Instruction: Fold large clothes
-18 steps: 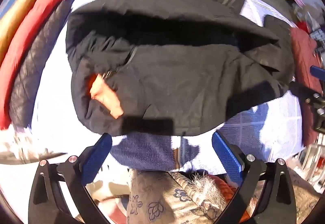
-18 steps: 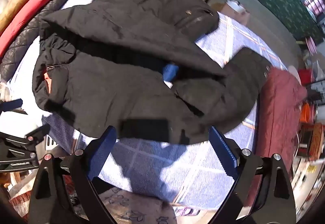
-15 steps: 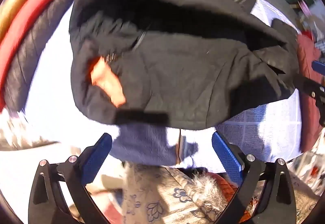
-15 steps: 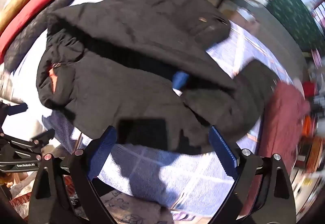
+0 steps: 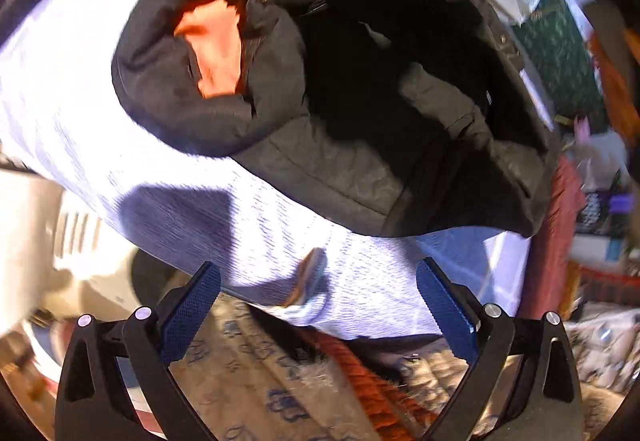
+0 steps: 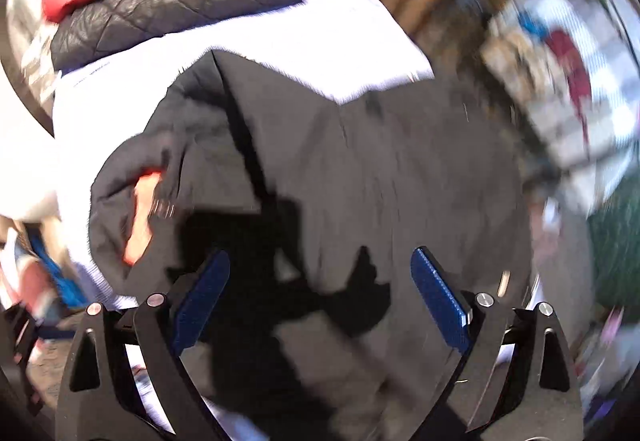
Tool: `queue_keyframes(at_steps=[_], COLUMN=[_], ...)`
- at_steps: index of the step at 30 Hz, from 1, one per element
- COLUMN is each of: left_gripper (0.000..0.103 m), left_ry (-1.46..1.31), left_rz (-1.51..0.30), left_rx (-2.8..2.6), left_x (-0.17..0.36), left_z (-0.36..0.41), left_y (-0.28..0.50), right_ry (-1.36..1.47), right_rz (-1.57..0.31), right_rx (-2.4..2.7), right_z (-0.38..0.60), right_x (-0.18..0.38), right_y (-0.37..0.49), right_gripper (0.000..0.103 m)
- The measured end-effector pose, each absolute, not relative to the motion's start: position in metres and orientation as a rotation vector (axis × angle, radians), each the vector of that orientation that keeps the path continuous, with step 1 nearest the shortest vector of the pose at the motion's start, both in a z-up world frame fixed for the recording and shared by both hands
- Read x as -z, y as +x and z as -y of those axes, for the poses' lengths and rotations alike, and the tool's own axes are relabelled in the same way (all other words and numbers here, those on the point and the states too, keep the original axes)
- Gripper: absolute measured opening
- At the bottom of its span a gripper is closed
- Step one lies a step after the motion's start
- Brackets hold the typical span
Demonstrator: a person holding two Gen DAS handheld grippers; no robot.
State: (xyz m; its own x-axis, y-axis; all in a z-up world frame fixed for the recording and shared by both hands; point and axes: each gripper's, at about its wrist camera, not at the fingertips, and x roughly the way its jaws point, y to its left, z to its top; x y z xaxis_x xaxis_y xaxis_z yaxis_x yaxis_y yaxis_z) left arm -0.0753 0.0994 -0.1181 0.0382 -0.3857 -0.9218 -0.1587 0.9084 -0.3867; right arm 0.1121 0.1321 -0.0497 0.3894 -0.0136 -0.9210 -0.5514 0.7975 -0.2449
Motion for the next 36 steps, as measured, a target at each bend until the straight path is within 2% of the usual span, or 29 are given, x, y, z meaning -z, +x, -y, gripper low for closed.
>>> queue_keyframes(at_steps=[4, 9, 10, 11, 14, 16, 20, 26, 28, 31, 32, 33, 34, 35, 36], left_gripper=[0.095, 0.094, 0.094, 0.094, 0.094, 0.094, 0.094, 0.094, 0.09, 0.068, 0.05, 0.04, 0.035, 0.02, 0.011], left_ry=[-0.522, -0.49, -0.481, -0.478, -0.463, -0.459, -0.447, -0.295, -0.241, -0.158, -0.122, -0.095, -0.084, -0.1, -0.123], left_rz=[-1.514, -1.502, -1.501, -1.5, -1.503, -1.514, -1.504, -1.397, -1.365, -1.34, -1.327, -1.325, -1.328, -1.328, -1.329], left_rx=[0.183, 0.155, 0.153, 0.156, 0.167, 0.169, 0.147, 0.085, 0.1, 0.149, 0.159, 0.152, 0.141, 0.136, 0.146], left_x=[0.124, 0.133, 0.135, 0.135, 0.138, 0.142, 0.144, 0.14, 0.141, 0.143, 0.142, 0.142, 0.142, 0.141, 0.14], left_z=[-0.099, -0.087, -0.085, -0.083, -0.075, -0.072, -0.076, -0.055, -0.042, -0.018, -0.01, -0.006, -0.003, -0.005, -0.007], left_y=[-0.073, -0.062, -0.06, -0.059, -0.057, -0.055, -0.049, -0.038, -0.033, -0.021, -0.016, -0.012, -0.008, -0.004, -0.001], right_ry=[-0.791, -1.018, -1.004, -0.957, -0.749, -0.625, -0.34, -0.095, -0.018, 0.049, 0.051, 0.048, 0.042, 0.046, 0.054], right_rz=[-1.02, -0.981, -0.967, -0.983, -1.072, -1.06, -1.081, -1.111, -1.135, -1.16, -1.155, -1.148, -1.137, -1.124, -1.115], right_rx=[-0.421, -0.44, -0.441, -0.455, -0.475, -0.441, -0.332, -0.192, -0.164, -0.147, -0.149, -0.152, -0.149, -0.144, -0.143], right_z=[-0.189, -0.227, -0.225, -0.222, -0.195, -0.169, -0.104, -0.037, -0.021, -0.003, 0.002, 0.006, 0.008, 0.014, 0.019], right_x=[0.069, 0.126, 0.126, 0.123, 0.104, 0.082, 0.045, 0.036, 0.041, 0.045, 0.046, 0.044, 0.04, 0.035, 0.032], right_y=[0.143, 0.168, 0.167, 0.173, 0.184, 0.191, 0.217, 0.232, 0.237, 0.239, 0.233, 0.229, 0.224, 0.218, 0.217], right_gripper=[0.091, 0.09, 0.077, 0.055, 0.028, 0.02, 0.012, 0.012, 0.012, 0.012, 0.012, 0.012, 0.012, 0.012, 0.012])
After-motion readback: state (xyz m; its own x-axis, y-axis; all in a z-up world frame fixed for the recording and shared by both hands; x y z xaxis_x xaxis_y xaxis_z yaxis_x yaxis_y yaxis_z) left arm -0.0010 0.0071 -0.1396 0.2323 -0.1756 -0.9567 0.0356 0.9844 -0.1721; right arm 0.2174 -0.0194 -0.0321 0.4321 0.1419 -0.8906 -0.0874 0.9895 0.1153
